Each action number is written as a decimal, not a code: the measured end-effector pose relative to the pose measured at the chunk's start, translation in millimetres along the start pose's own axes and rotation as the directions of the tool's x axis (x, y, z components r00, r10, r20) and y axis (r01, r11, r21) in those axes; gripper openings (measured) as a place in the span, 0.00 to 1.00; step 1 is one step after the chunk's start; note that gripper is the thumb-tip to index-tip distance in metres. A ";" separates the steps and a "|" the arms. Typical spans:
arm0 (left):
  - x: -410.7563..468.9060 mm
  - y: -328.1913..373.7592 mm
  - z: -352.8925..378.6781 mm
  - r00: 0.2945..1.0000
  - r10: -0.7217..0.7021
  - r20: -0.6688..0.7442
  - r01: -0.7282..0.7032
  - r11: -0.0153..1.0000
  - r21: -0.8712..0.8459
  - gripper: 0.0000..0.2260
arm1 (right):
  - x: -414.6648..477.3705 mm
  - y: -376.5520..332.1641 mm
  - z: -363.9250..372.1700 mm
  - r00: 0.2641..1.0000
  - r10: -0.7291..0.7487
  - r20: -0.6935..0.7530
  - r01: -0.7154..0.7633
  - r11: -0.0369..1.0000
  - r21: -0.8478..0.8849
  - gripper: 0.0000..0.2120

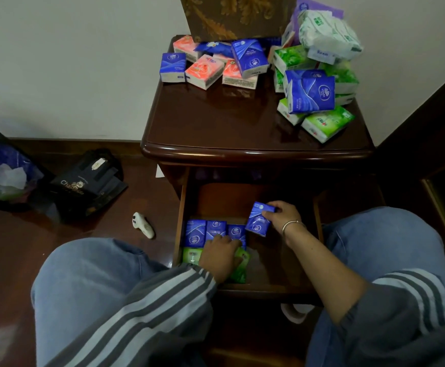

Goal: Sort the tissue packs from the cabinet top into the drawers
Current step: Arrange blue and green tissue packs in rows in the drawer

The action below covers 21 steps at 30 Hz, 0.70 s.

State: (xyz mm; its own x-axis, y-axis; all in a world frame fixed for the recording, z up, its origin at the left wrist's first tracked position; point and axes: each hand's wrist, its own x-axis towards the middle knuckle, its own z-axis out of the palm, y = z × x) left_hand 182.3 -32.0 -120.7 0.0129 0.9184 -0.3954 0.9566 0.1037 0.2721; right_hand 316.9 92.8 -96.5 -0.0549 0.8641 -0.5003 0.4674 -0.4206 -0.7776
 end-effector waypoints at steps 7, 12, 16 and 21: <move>4.9 -1.1 0.9 0.985 0.170 0.021 -0.168 0.937 0.307 0.18 | 0.8 5.3 9.0 1.000 -0.007 -0.008 0.007 1.000 -0.016 0.15; 1.9 -10.7 -3.7 0.972 0.175 0.158 -0.209 0.949 0.236 0.26 | 2.5 9.5 10.1 1.000 -0.017 -0.005 0.017 1.000 -0.018 0.16; -2.9 -17.0 -6.2 0.964 0.194 0.183 -0.232 0.948 0.219 0.32 | 5.2 9.7 12.1 0.999 -0.053 0.002 0.053 0.998 -0.032 0.17; -5.3 -5.4 5.2 0.979 0.175 0.109 -0.192 0.967 0.170 0.31 | 5.2 10.7 14.0 0.995 -0.097 0.032 0.099 0.992 -0.074 0.16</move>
State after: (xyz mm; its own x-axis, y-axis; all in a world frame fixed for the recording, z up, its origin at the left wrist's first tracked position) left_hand 178.6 -39.4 -124.7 0.2116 0.8751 -0.4353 0.9718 -0.1408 0.1893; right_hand 309.2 89.0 -112.8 -0.1283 0.8915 -0.4345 0.5238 -0.3111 -0.7930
